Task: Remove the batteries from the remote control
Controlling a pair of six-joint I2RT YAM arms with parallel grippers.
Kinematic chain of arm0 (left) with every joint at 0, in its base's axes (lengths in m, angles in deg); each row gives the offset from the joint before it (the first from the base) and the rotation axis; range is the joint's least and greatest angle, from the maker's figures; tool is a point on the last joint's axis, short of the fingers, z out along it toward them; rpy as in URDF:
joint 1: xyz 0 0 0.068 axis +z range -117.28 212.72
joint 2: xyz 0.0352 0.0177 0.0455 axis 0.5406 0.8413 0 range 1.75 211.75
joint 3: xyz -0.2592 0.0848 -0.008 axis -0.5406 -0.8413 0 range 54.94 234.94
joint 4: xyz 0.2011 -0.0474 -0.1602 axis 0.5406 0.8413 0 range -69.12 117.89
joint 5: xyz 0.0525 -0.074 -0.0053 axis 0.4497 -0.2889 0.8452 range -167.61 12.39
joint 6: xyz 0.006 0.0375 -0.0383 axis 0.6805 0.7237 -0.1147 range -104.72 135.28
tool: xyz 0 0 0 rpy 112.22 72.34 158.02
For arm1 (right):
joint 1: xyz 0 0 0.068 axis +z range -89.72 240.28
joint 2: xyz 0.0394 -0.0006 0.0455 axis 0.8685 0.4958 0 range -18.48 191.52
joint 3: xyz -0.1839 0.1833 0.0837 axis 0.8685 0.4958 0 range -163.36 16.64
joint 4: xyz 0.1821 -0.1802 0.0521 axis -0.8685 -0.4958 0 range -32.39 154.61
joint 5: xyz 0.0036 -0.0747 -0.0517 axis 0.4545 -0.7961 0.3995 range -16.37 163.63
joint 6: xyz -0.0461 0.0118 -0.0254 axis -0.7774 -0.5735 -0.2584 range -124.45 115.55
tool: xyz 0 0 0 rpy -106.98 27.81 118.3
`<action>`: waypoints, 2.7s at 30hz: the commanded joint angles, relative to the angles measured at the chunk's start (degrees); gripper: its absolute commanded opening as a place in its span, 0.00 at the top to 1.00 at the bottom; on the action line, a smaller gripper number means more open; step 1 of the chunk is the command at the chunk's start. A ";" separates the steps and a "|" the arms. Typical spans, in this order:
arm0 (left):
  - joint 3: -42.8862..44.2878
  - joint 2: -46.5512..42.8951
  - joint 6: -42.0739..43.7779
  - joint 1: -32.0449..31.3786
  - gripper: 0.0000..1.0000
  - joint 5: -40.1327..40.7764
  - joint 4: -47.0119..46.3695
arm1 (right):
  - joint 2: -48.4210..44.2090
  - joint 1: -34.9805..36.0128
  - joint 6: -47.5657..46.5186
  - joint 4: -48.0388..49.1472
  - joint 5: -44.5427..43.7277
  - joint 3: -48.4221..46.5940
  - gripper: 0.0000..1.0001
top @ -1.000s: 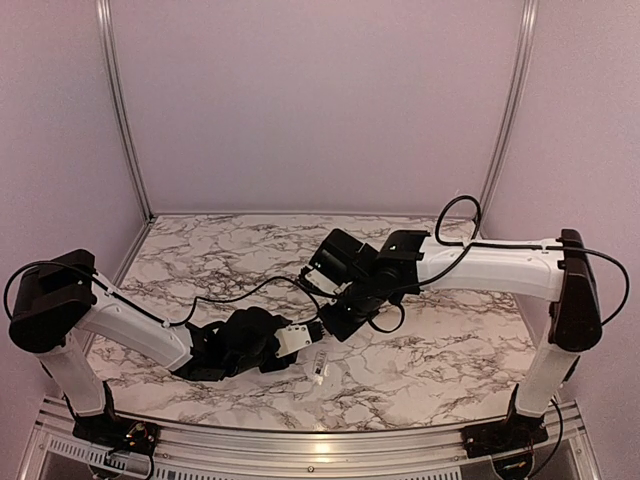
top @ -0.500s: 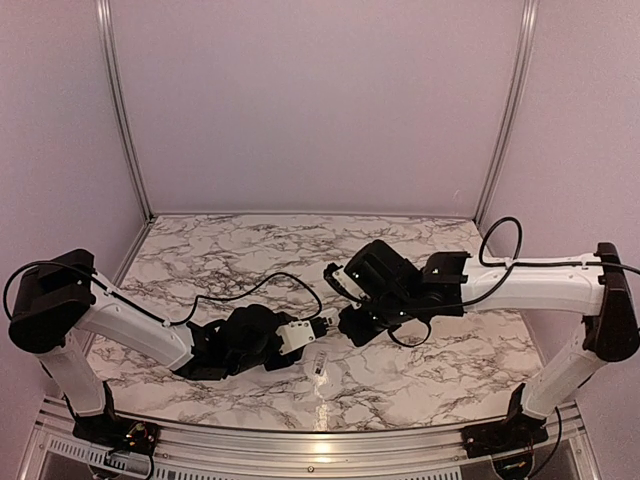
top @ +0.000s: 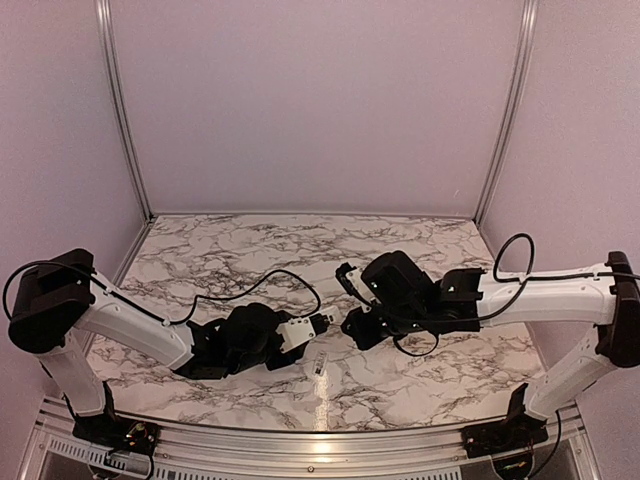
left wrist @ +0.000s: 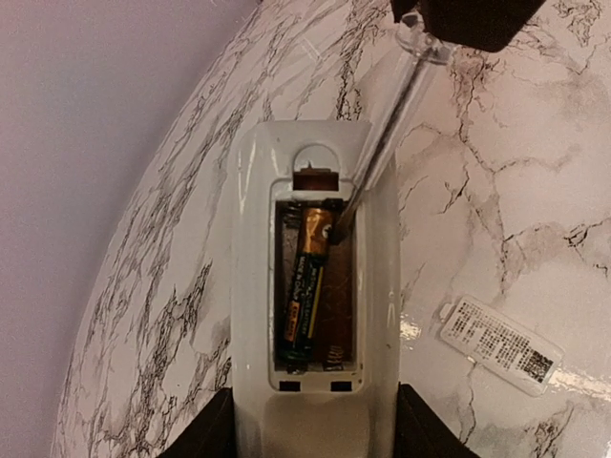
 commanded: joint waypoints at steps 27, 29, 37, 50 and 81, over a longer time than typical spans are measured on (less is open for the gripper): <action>1.06 -5.05 -6.18 3.02 1.00 -10.15 -2.50 | -6.60 -0.35 -0.84 16.46 1.11 10.73 1.00; 1.06 -5.03 -6.26 3.02 1.00 -10.06 -2.41 | -6.49 -0.34 -0.94 16.37 1.34 10.36 1.00; 1.71 -4.80 -6.70 3.11 1.00 -9.43 -1.52 | -7.81 -0.35 -1.54 16.01 3.45 9.32 1.00; 5.80 -2.88 -10.36 3.45 1.00 -8.08 2.84 | -17.41 -0.35 -1.03 13.45 0.55 11.28 1.00; 2.09 -14.36 -57.82 10.38 1.00 16.89 38.26 | -19.25 -0.34 1.38 29.25 -27.74 25.68 1.00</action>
